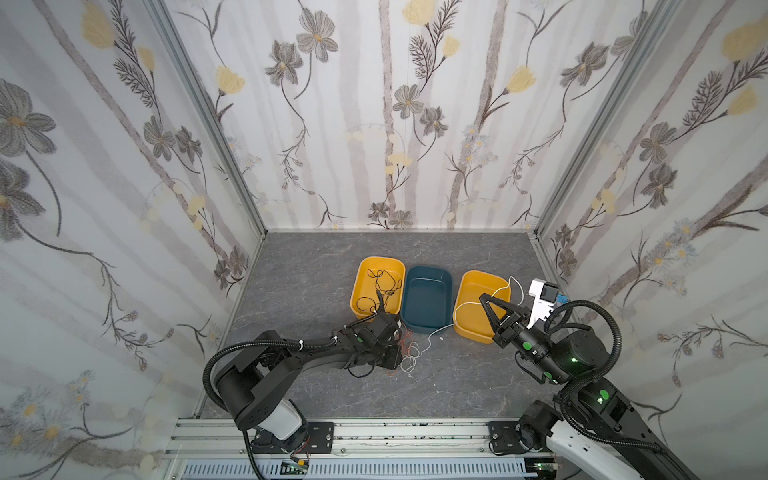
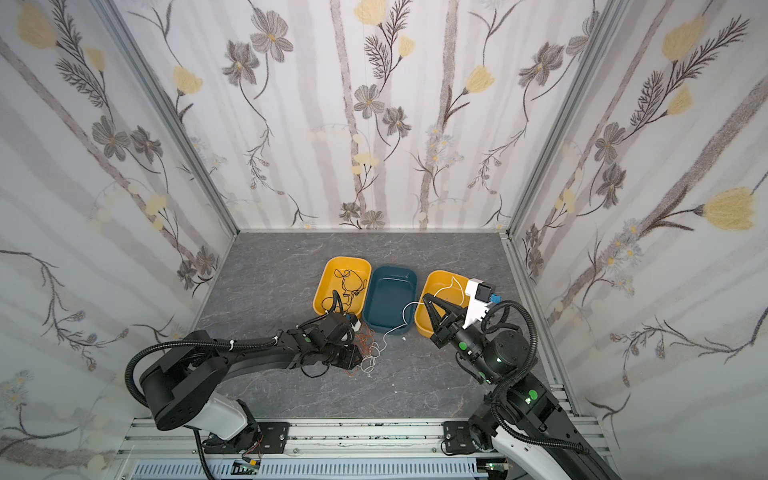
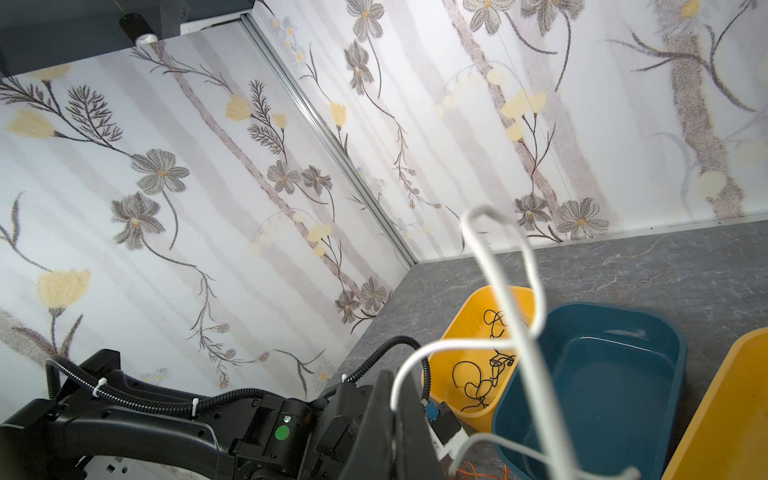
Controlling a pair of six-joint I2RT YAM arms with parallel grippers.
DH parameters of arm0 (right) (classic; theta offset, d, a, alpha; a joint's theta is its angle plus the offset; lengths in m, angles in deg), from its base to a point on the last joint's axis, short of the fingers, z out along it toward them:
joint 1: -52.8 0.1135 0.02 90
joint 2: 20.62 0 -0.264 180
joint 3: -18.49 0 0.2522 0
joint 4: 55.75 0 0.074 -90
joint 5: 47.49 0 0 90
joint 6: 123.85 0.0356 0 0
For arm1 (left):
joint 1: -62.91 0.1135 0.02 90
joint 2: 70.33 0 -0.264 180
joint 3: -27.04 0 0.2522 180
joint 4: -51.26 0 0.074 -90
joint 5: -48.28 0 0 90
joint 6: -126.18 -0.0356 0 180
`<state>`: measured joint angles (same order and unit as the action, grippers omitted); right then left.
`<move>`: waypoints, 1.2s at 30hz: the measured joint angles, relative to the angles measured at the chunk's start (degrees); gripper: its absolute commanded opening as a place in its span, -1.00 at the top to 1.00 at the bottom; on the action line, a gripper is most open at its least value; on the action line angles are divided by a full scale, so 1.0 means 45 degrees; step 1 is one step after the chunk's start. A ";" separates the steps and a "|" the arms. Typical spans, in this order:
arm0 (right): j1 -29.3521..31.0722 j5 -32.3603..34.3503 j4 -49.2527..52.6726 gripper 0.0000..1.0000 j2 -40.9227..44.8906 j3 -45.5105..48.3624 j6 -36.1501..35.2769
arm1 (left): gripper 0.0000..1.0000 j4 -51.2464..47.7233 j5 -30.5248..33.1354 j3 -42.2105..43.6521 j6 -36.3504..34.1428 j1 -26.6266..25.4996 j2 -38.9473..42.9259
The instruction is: Untangle the cables
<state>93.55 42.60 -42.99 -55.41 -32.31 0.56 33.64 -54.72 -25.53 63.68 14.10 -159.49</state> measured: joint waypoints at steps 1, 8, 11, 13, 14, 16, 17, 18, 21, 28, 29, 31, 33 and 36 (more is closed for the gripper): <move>-0.0005 0.0000 0.0000 1.00 0.0039 -0.0073 -0.0010 | 0.41 0.0121 0.0015 -0.0010 0.0010 0.0000 -0.0068; -0.0034 0.0000 0.0005 1.00 0.0238 -0.0821 -0.0058 | 0.45 0.1141 0.0024 -0.0024 0.0151 -0.0010 -0.0568; -0.0034 -0.0019 -0.0053 1.00 0.0262 -0.1054 -0.0136 | 0.43 0.1438 0.0024 0.0068 0.0228 -0.0010 -0.0602; -0.0034 -0.0136 0.0117 1.00 0.0214 -0.1302 -0.0136 | 0.39 0.1520 0.0010 0.0102 0.0238 -0.0010 -0.0544; -0.0034 -0.0199 0.0044 1.00 0.0180 -0.1428 -0.0136 | 0.36 0.1515 0.0010 0.0117 0.0253 0.0000 -0.0486; -0.0034 -0.0369 -0.0121 1.00 0.0131 -0.1501 -0.0146 | 0.27 0.1326 0.0010 0.0121 0.0262 0.0005 -0.0321; -0.0034 -0.0466 -0.0112 1.00 0.0049 -0.1496 -0.0141 | 0.20 0.1073 0.0010 0.0126 0.0272 0.0034 -0.0160; -0.0034 -0.0588 -0.0107 1.00 -0.0078 -0.1462 -0.0141 | 0.13 0.0865 0.0019 0.0131 0.0272 0.0039 -0.0019; -0.0034 -0.0777 -0.0151 1.00 -0.0330 -0.0971 -0.0131 | -0.05 0.0311 -0.0180 0.0214 0.0282 0.0039 0.0563; -0.0034 -0.1156 -0.0223 1.00 -0.0767 -0.0253 0.0180 | -0.34 -0.0321 -0.0631 0.0214 0.0253 0.0049 0.2395; -0.0034 -0.1258 -0.0296 1.00 -0.0835 -0.0228 0.0214 | -0.38 -0.0335 -0.0724 0.0223 0.0204 0.0049 0.2705; -0.0034 -0.1384 -0.0457 1.00 -0.0991 -0.0214 0.0321 | -0.44 -0.0325 -0.0942 0.0345 0.0029 0.0049 0.3298; -0.0034 -0.1501 -0.0685 1.00 -0.1122 -0.0199 0.0369 | -0.50 -0.0189 -0.1273 0.0563 -0.0170 0.0019 0.3861; -0.0034 -0.1729 -0.0937 1.00 -0.1292 -0.0199 0.0457 | -0.53 0.0024 -0.1642 0.0651 -0.0573 -0.0097 0.4435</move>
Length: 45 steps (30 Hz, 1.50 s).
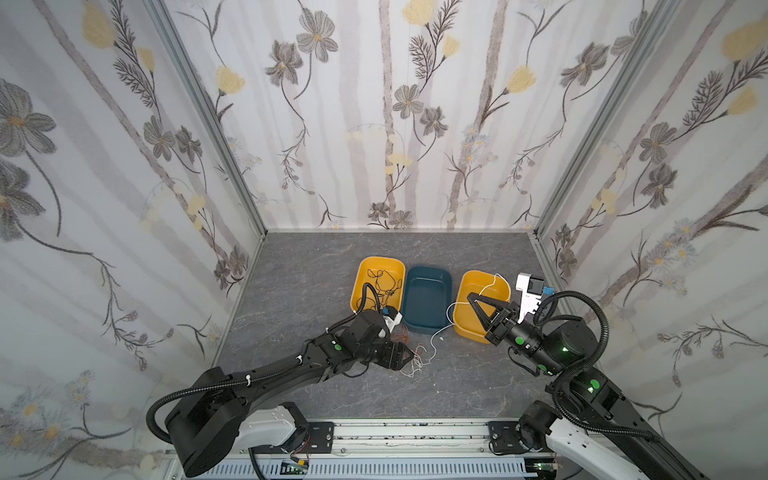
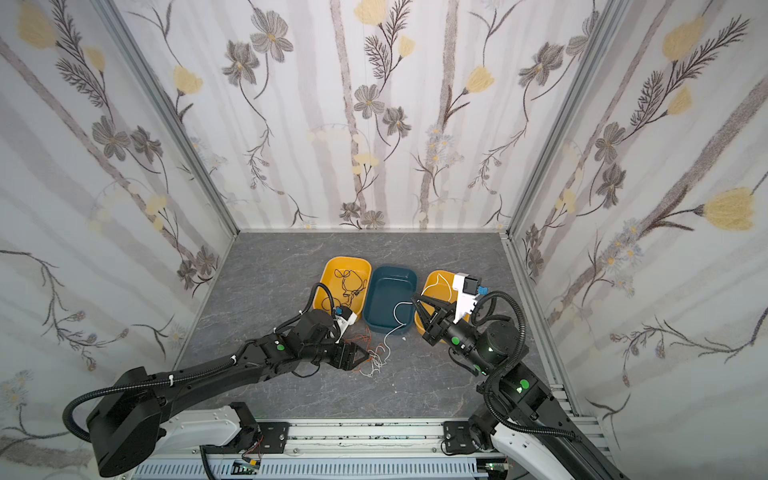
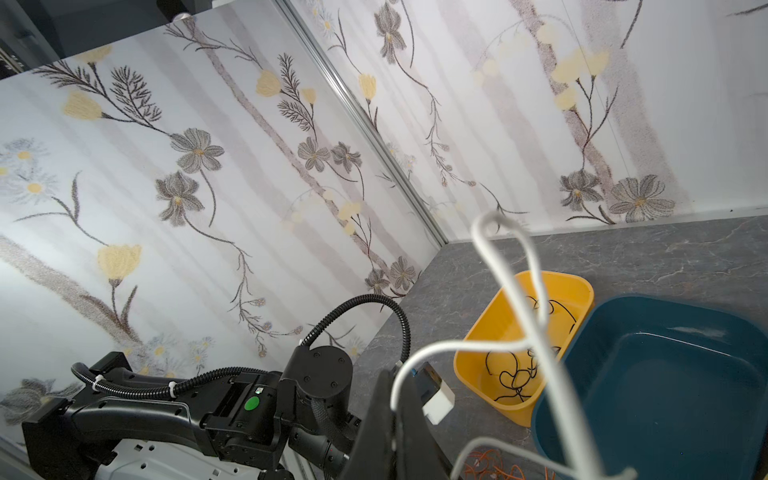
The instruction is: Untangle the cables
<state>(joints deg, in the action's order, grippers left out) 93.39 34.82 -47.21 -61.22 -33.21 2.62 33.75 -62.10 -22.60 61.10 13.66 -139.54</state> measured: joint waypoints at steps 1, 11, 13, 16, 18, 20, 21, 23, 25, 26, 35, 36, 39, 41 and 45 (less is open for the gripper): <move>0.0000 -0.0049 -0.0063 1.00 -0.0049 0.0005 0.0083 | -0.54 0.0078 -0.0053 0.0000 -0.0180 -0.0058 0.0073; -0.0005 -0.0374 -0.0554 1.00 -0.0442 0.0092 0.0325 | -0.54 0.2778 -0.0559 -0.0039 -0.1851 -0.1069 -0.1486; -0.0015 -0.0379 -0.0690 1.00 -0.0481 0.0112 0.0330 | -0.50 0.3507 -0.0733 -0.0102 -0.2001 -0.1146 -0.2030; -0.0015 -0.0418 -0.0855 1.00 -0.0549 0.0189 0.0418 | -0.36 0.4177 -0.0913 -0.0476 -0.2127 -0.1209 -0.2851; -0.0024 -0.0418 -0.0860 1.00 -0.0559 0.0287 0.0427 | -0.21 0.4775 -0.1093 -0.0641 -0.2108 -0.1209 -0.3240; -0.0049 -0.0413 -0.0874 1.00 -0.0559 0.0369 0.0442 | -0.03 0.5221 -0.1219 -0.0704 -0.1909 -0.1209 -0.3453; -0.0068 -0.0413 -0.0879 1.00 -0.0554 0.0437 0.0471 | 0.12 0.5328 -0.1263 -0.0738 -0.1821 -0.1209 -0.3487; -0.0136 -0.0408 -0.0869 1.00 -0.0486 0.0612 0.0520 | 0.44 0.5450 -0.1268 -0.0811 -0.1758 -0.1209 -0.3444; -0.0228 -0.0350 -0.0869 1.00 -0.0413 0.0860 0.0515 | 0.58 0.5445 -0.1171 -0.0860 -0.1719 -0.1209 -0.3235; -0.0291 -0.0296 -0.0845 1.00 -0.0369 0.1001 0.0515 | 0.62 0.5445 -0.1141 -0.0879 -0.1690 -0.1209 -0.3084; -0.0724 0.0063 -0.0729 1.00 -0.0175 0.2147 0.0563 | 0.99 0.4847 -0.0636 -0.1307 -0.1593 -0.1209 -0.2225; -0.0748 0.0063 -0.0680 1.00 -0.0160 0.2191 0.0563 | 1.00 0.4809 -0.0583 -0.1399 -0.1603 -0.1209 -0.2147; -0.0777 0.0068 -0.0685 1.00 -0.0160 0.2244 0.0568 | 0.79 0.4551 -0.0539 -0.1681 -0.1778 -0.1200 -0.2055; -0.0792 0.0068 -0.0685 1.00 -0.0151 0.2244 0.0568 | 0.49 0.4274 -0.0481 -0.1826 -0.1889 -0.1200 -0.2069; -0.0845 0.0058 -0.0690 1.00 -0.0068 0.2234 0.0573 | 0.08 0.3745 -0.0792 -0.2123 -0.1972 -0.1132 -0.2448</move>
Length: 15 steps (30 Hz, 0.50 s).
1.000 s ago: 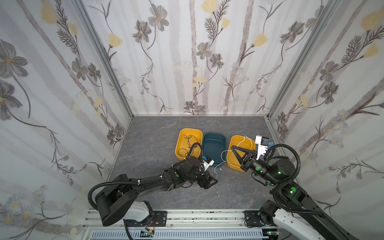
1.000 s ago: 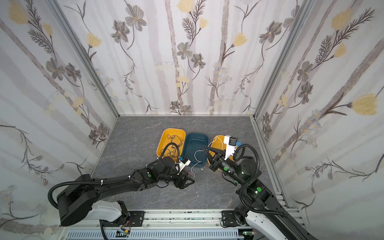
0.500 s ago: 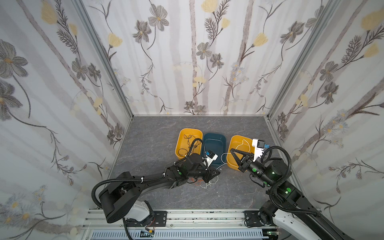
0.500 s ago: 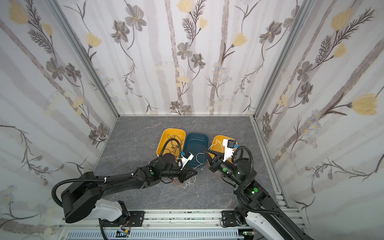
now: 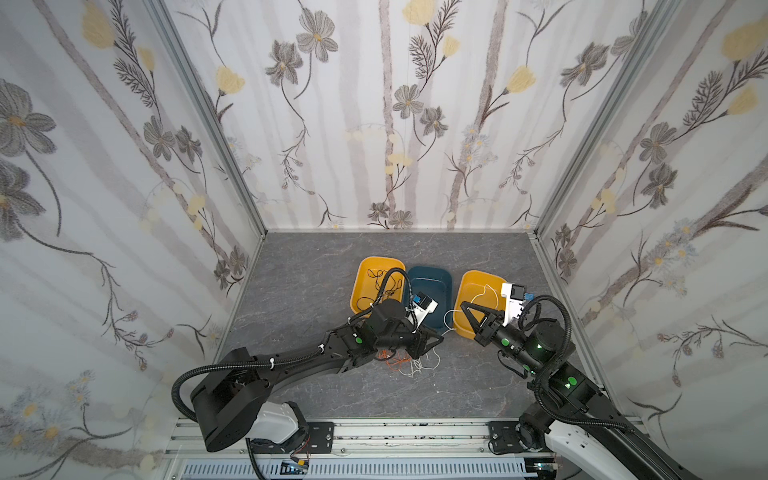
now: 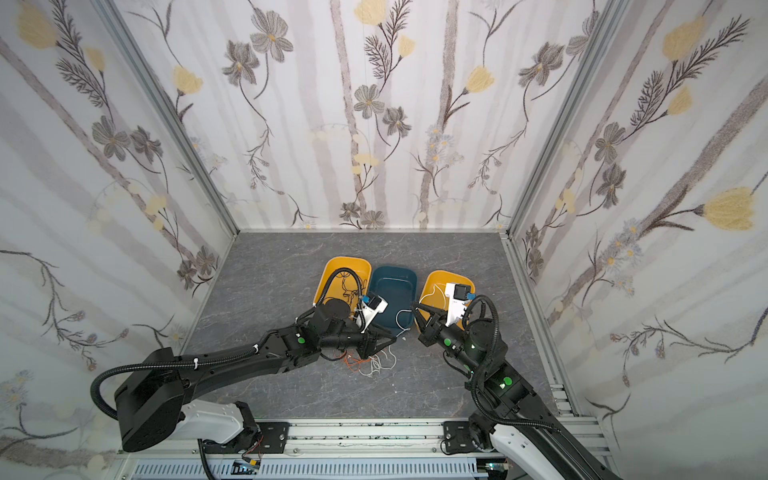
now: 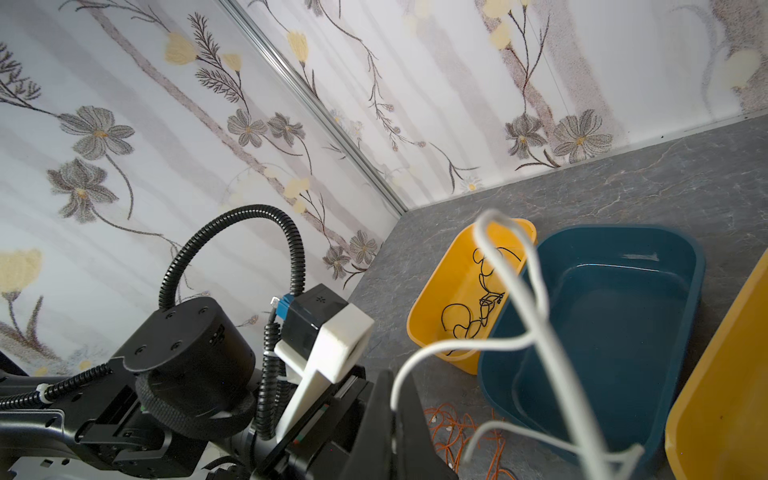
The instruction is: Untangle the cables
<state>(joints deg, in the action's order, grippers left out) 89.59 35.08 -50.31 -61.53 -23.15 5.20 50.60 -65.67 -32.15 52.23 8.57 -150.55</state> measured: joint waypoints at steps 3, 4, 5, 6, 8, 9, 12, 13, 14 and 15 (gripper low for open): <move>0.0000 -0.0034 -0.0010 1.00 0.0029 -0.0141 0.0078 | -0.14 -0.0180 -0.0461 -0.0019 0.0029 0.0010 -0.0437; 0.0000 -0.0053 -0.0029 1.00 0.0029 -0.0180 0.0078 | -0.18 -0.0194 -0.0602 -0.0019 0.0073 0.0015 -0.0563; 0.0000 -0.0083 -0.0049 1.00 0.0029 -0.0238 0.0078 | -0.22 -0.0185 -0.0758 -0.0019 0.0092 0.0015 -0.0743; 0.0000 -0.0102 -0.0049 1.00 0.0029 -0.0296 0.0073 | -0.25 -0.0189 -0.0894 -0.0044 0.0107 0.0015 -0.0928; -0.0010 -0.0155 -0.0083 1.00 0.0029 -0.0389 0.0073 | -0.25 -0.0155 -0.1064 -0.0107 0.0165 0.0015 -0.1273; -0.0010 -0.0238 -0.0097 1.00 0.0029 -0.0427 0.0073 | -0.25 -0.0126 -0.1122 -0.0160 0.0194 0.0015 -0.1457; -0.0010 -0.0335 -0.0107 1.00 0.0053 -0.0491 0.0078 | -0.02 0.0199 -0.1311 -0.0189 0.0442 -0.0034 -0.1914; -0.0010 -0.0335 -0.0107 1.00 0.0073 -0.0510 0.0078 | 0.10 0.0306 -0.1336 -0.0189 0.0471 -0.0049 -0.2035; -0.0010 -0.0340 -0.0102 1.00 0.0083 -0.0544 0.0078 | 0.27 0.0384 -0.1345 -0.0194 0.0491 -0.0073 -0.2166; -0.0010 -0.0340 -0.0107 1.00 0.0102 -0.0578 0.0073 | 0.43 0.0403 -0.1336 -0.0209 0.0539 -0.0073 -0.2268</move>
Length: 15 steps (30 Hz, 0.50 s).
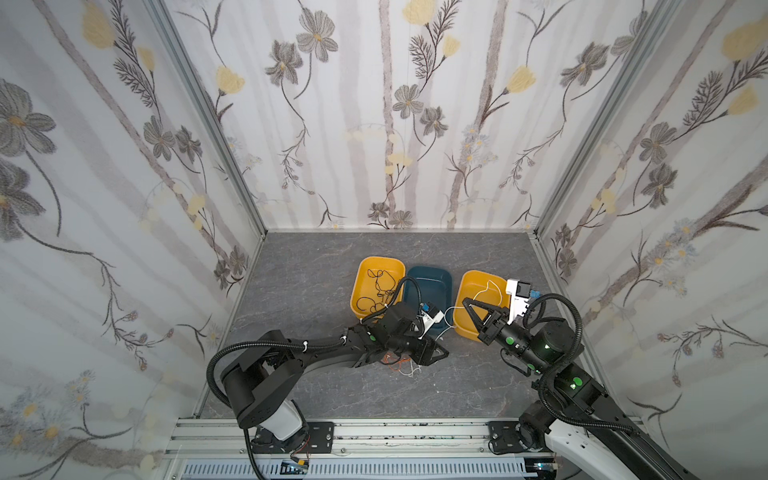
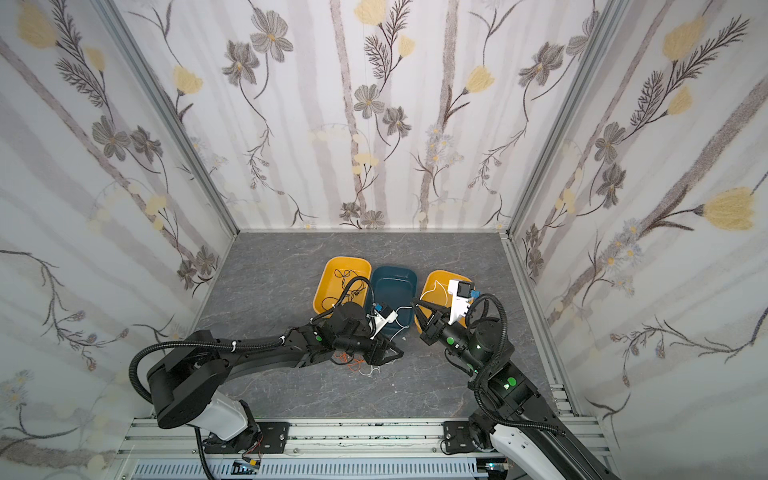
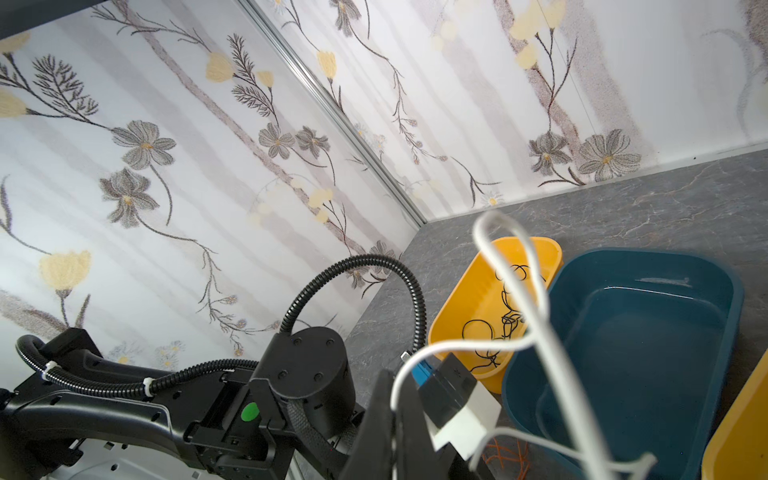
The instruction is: Untangle the cables
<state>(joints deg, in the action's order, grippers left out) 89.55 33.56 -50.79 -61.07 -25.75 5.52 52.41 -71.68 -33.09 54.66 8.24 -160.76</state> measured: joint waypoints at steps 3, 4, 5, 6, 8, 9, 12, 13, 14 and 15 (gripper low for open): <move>-0.0015 0.0000 -0.0010 1.00 0.0044 -0.0024 0.0000 | 0.77 0.0053 0.0155 -0.0107 0.0155 -0.0010 -0.0117; -0.0034 0.0005 -0.0005 1.00 0.0063 -0.0024 0.0000 | 0.86 0.0063 0.0238 -0.0151 0.0185 -0.0005 -0.0078; -0.0053 0.0005 -0.0005 1.00 0.0078 -0.0015 0.0000 | 0.92 0.0068 0.0325 -0.0170 0.0185 -0.0005 -0.0010; -0.0087 0.0005 -0.0010 1.00 0.0087 0.0024 0.0000 | 0.95 0.0063 0.0393 -0.0170 0.0185 -0.0005 0.0121; -0.0121 0.0010 0.0005 1.00 0.0146 0.0165 0.0000 | 0.99 0.0024 0.0627 -0.0194 0.0185 -0.0005 0.0427; -0.0155 0.0010 0.0010 1.00 0.0146 0.0267 0.0000 | 1.00 -0.0015 0.0733 -0.0243 0.0180 0.0005 0.0631; -0.0180 0.0015 0.0019 0.97 0.0136 0.0495 0.0000 | 1.00 -0.0102 0.1020 -0.0423 0.0126 0.0039 0.1205; -0.0180 0.0015 0.0024 0.88 0.0126 0.0568 0.0000 | 1.00 -0.0151 0.1078 -0.0486 0.0107 0.0068 0.1428; -0.0185 0.0015 0.0019 0.78 0.0102 0.0617 0.0000 | 1.00 -0.0180 0.1088 -0.0529 0.0068 0.0087 0.1603; -0.0185 0.0015 0.0019 0.70 0.0073 0.0685 0.0005 | 1.00 -0.0223 0.1127 -0.0612 -0.0015 0.0126 0.1792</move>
<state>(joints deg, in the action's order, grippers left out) 88.72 33.62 -50.70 -60.74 -22.67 5.55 51.41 -66.61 -35.85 54.59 8.81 -152.69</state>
